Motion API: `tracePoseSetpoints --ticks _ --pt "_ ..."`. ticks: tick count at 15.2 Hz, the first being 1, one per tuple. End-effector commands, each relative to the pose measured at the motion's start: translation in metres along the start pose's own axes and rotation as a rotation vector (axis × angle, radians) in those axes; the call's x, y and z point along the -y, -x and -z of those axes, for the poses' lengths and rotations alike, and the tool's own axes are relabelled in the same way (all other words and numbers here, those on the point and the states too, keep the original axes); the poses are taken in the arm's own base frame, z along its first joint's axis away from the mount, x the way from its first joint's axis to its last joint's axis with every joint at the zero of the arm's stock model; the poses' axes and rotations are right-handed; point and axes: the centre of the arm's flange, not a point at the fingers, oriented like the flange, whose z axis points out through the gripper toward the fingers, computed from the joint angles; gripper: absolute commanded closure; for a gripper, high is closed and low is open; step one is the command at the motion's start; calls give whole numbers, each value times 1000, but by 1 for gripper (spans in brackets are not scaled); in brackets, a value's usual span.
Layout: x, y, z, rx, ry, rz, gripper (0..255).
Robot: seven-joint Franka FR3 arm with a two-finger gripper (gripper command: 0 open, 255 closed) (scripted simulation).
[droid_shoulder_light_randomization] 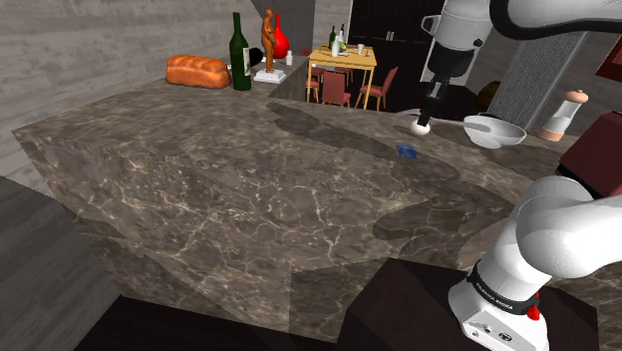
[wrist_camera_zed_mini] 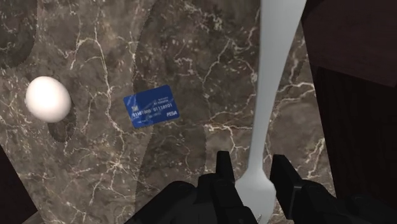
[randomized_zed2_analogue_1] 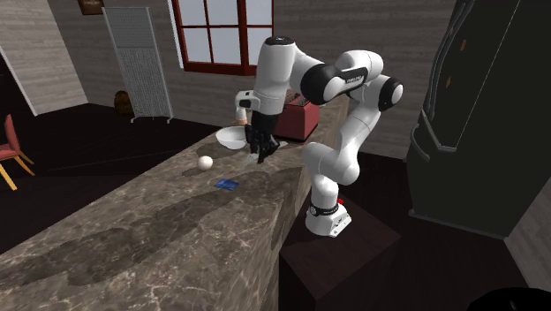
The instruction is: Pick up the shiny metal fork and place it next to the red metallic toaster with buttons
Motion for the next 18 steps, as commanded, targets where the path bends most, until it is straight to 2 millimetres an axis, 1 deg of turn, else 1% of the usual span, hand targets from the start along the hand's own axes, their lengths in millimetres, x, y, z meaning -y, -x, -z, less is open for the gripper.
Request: tracePoseSetpoints --ticks 1,18 --pt "-2 -1 11 0 0 0 255" --pt "-21 -7 98 0 0 0 255"
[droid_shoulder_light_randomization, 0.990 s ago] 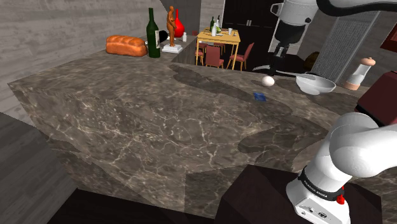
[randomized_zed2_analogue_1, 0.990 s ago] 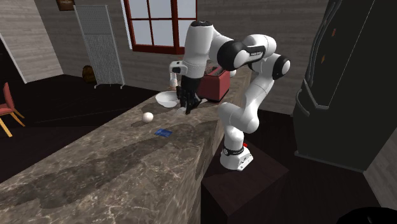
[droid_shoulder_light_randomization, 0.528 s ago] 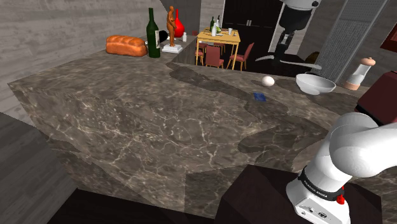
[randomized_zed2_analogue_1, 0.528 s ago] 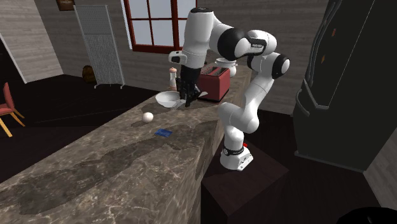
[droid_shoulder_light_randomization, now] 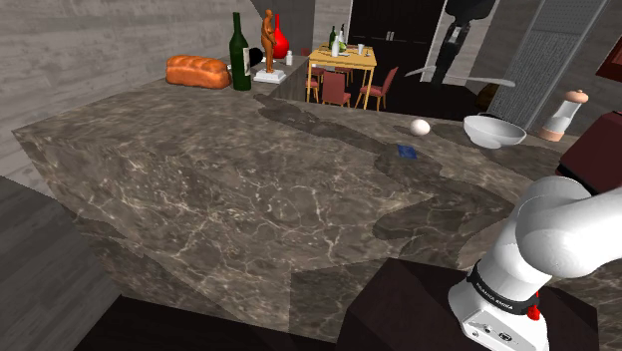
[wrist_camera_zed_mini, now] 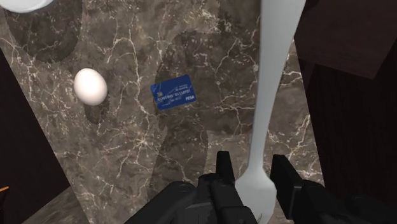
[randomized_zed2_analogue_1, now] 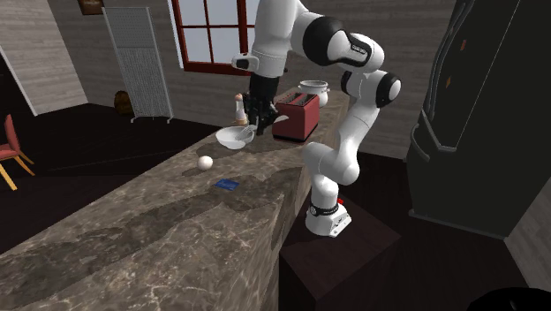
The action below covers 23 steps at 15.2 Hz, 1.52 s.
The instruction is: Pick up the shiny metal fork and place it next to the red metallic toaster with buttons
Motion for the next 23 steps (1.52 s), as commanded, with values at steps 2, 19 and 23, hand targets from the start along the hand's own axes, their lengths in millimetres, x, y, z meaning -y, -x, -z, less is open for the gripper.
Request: tracePoseSetpoints --ticks 2,19,23 --pt "-3 -1 14 0 0 0 255" --pt "-165 112 -6 0 0 0 255" --pt "-208 142 -13 0 0 0 255"
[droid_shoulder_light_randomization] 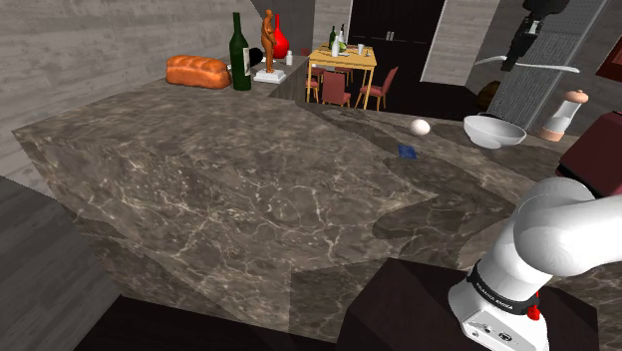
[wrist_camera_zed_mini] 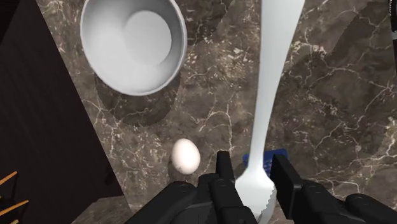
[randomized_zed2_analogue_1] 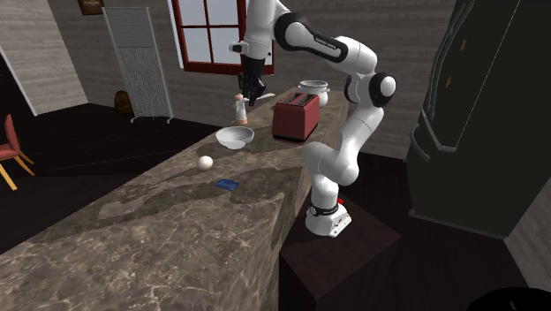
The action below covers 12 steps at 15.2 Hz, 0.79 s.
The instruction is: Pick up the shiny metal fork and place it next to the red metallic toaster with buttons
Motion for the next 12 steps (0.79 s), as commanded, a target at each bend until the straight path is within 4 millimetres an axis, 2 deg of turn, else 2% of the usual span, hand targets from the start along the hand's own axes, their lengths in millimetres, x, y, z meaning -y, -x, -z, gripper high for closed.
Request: tracePoseSetpoints --ticks 1,12 --pt "-21 19 -2 0 0 1 255" --pt "-138 102 -21 0 0 1 255"
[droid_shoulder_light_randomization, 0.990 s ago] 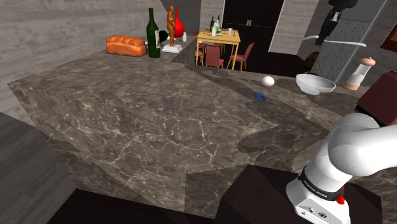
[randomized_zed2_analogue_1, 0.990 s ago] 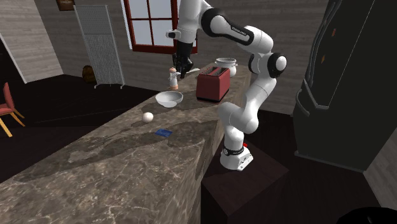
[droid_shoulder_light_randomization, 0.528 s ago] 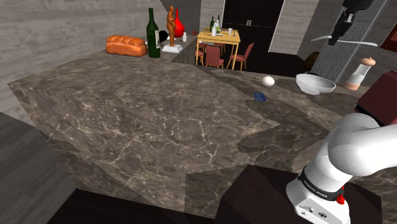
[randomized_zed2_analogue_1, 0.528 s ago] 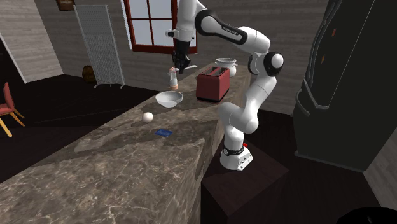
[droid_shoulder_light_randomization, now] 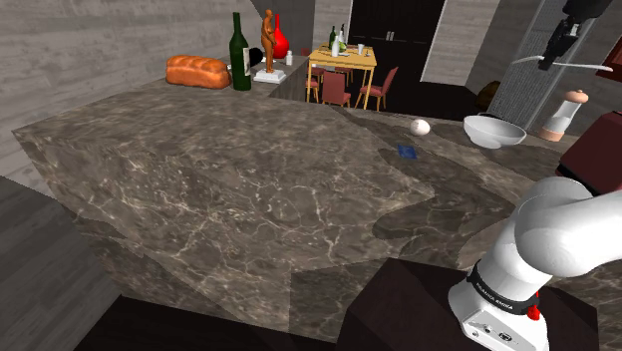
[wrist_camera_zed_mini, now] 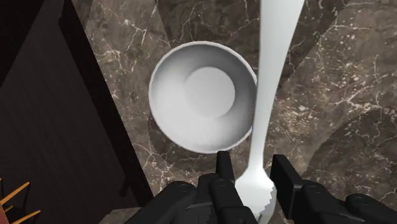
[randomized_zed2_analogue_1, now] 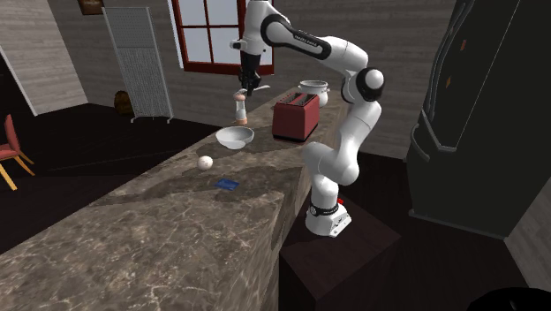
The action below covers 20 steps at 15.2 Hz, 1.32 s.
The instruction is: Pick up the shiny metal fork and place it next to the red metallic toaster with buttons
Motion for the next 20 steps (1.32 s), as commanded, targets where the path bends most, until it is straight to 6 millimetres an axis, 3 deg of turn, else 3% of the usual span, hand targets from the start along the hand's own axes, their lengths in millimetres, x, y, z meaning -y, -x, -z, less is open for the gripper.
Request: tracePoseSetpoints --ticks 1,18,20 --pt "-23 14 -3 1 1 1 255" --pt "-205 143 -32 1 1 1 255" --pt "-203 144 -42 1 1 1 255"
